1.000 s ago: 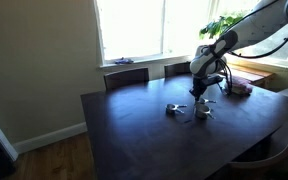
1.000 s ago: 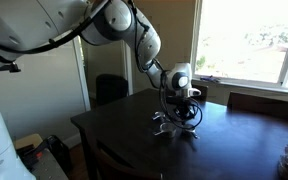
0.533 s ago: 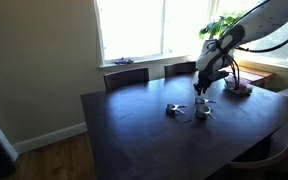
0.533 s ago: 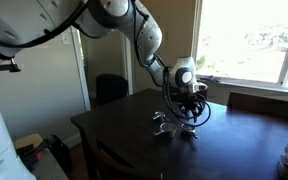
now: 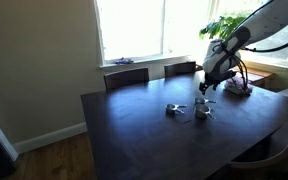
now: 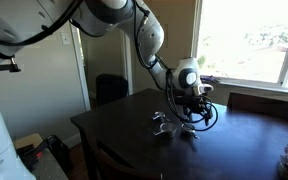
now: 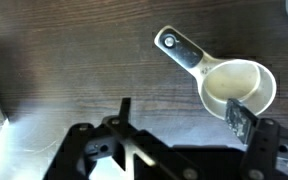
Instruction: Pile up the silver pots
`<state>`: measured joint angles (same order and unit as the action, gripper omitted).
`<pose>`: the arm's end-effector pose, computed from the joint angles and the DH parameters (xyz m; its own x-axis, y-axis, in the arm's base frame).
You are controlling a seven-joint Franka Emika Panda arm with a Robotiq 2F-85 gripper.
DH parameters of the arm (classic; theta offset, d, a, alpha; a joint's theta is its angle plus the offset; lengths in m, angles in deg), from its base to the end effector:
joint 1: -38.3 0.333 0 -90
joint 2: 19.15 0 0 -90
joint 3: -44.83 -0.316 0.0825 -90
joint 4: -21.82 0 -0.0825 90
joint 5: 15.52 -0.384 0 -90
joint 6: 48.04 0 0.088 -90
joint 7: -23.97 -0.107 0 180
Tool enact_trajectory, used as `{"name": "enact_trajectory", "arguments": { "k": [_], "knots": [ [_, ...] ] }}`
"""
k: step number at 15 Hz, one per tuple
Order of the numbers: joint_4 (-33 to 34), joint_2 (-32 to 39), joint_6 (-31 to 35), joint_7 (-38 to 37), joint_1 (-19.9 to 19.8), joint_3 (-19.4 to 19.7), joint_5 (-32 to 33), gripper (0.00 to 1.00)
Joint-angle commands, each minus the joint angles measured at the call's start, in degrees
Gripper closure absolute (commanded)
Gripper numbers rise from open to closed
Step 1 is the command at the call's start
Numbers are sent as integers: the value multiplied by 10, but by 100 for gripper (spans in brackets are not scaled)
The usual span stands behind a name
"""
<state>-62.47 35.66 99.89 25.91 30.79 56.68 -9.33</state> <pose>0.6941 -0.2121 0.1291 0.9860 -0.0987 0.1346 -0.1293 -0.9616 0.2419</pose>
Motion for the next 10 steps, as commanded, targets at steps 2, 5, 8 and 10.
{"name": "enact_trajectory", "arguments": {
  "k": [2,5,8,10],
  "knots": [
    [-23,-7,5,-20,3,-1,5,0],
    [-14,3,-1,-23,4,0,5,0],
    [4,21,2,-21,-3,-10,-3,0],
    [8,28,10,-17,-4,-16,-5,0]
  ]
}}
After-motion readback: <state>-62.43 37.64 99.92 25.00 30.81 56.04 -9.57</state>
